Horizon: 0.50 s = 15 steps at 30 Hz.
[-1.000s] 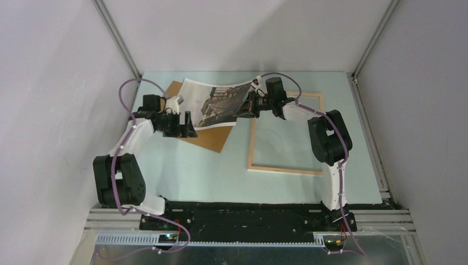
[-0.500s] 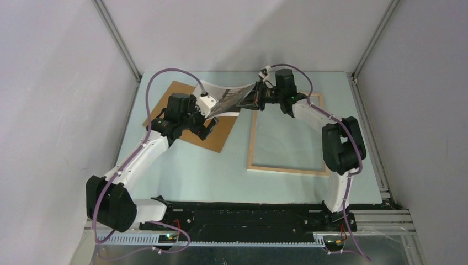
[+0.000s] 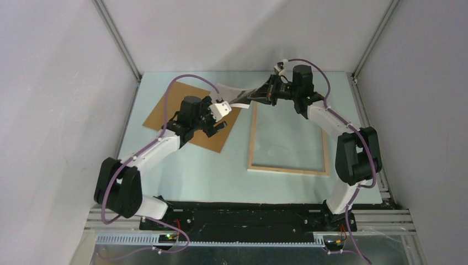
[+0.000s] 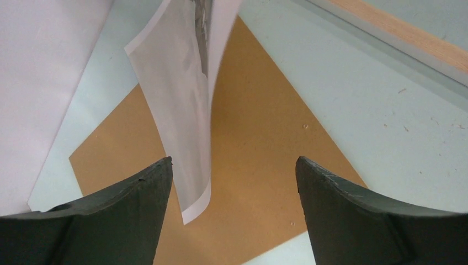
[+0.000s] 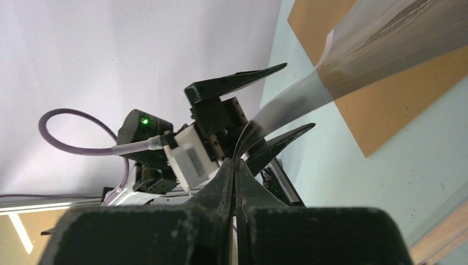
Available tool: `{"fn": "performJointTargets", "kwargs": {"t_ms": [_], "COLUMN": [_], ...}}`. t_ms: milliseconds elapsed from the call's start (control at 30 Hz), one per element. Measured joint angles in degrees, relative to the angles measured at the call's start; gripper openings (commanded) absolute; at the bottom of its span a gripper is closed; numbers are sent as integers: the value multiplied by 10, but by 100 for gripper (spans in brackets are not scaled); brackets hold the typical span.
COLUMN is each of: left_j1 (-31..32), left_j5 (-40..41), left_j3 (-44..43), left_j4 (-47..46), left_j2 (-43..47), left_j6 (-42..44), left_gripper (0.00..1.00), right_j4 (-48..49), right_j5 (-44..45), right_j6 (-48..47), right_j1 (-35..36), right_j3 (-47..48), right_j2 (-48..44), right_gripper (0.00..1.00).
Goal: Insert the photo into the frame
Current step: Turn over the photo from the photo frame.
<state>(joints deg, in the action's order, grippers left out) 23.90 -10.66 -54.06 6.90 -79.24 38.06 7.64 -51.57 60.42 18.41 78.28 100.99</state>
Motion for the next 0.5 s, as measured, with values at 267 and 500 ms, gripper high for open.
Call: {"fn": "performJointTargets", "kwargs": {"t_ms": [267, 500], "left_j1": [7, 10], "left_j5": [-24, -67], "left_j3": [-7, -36], "left_j4": [-42, -68], "left_j2": [-53, -62], "left_j6": [8, -12], "left_gripper": [60, 50], "right_j4": [9, 15], "right_j5": [-4, -7], "right_j6": [15, 27], "right_j1": [-22, -35], "right_j3": [-17, -20], "right_j2": [-7, -7], "right_gripper": [0, 0]}}
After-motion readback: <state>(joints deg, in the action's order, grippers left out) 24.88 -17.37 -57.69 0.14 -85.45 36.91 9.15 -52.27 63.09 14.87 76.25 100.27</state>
